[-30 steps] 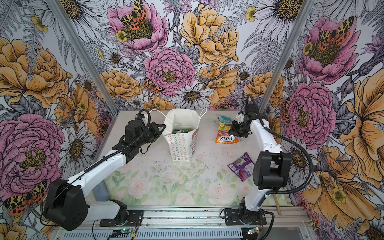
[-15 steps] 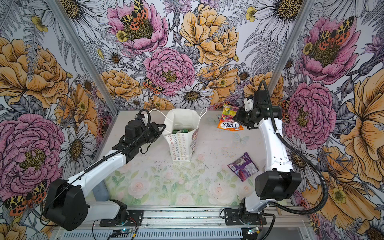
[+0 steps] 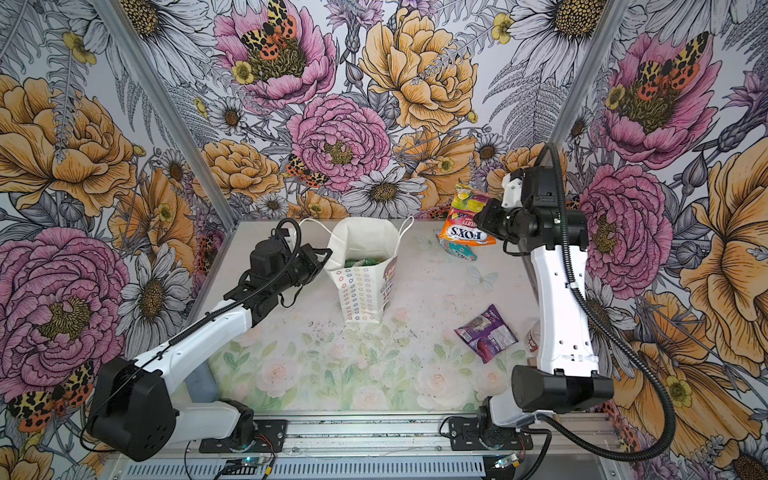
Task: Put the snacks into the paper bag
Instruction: 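Lift the orange Fox's packet with the right gripper off the table, then swing the held orange packet over the bag opening beside the left gripper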
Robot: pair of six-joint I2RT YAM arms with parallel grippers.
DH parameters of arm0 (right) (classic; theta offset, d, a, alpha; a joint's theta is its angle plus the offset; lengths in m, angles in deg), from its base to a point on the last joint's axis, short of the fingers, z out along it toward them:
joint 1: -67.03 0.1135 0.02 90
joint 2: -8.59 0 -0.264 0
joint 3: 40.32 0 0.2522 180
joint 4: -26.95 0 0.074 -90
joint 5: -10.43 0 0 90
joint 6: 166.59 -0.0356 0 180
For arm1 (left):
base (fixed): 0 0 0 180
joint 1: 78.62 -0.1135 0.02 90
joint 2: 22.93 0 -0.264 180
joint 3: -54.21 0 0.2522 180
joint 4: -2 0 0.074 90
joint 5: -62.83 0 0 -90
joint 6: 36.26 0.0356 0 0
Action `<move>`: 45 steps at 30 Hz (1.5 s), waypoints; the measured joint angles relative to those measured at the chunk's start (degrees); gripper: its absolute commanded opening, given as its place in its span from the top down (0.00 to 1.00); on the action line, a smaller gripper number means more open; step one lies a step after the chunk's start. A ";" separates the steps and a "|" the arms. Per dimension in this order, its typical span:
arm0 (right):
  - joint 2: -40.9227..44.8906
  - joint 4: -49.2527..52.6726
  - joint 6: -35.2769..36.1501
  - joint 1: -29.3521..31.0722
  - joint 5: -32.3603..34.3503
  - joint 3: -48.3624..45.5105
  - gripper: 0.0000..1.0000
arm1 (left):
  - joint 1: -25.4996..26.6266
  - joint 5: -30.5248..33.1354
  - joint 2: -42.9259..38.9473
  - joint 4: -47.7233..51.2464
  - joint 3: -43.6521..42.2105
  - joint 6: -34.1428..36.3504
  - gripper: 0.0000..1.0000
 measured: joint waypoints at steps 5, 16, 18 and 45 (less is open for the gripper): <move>1.79 0.02 -1.97 1.70 0.20 5.25 1.00 | 0.02 0.00 0.00 0.00 0.00 -0.02 1.00; 2.97 0.04 -5.07 10.05 3.69 13.84 1.00 | 0.02 0.00 -0.02 0.00 0.00 -0.02 1.00; 2.91 0.11 -5.53 12.15 5.03 14.78 1.00 | 0.02 0.00 -0.02 -0.02 0.00 -0.02 1.00; -11.15 0.98 -10.78 38.66 30.10 25.73 1.00 | 0.07 0.00 -0.55 0.26 0.00 0.00 1.00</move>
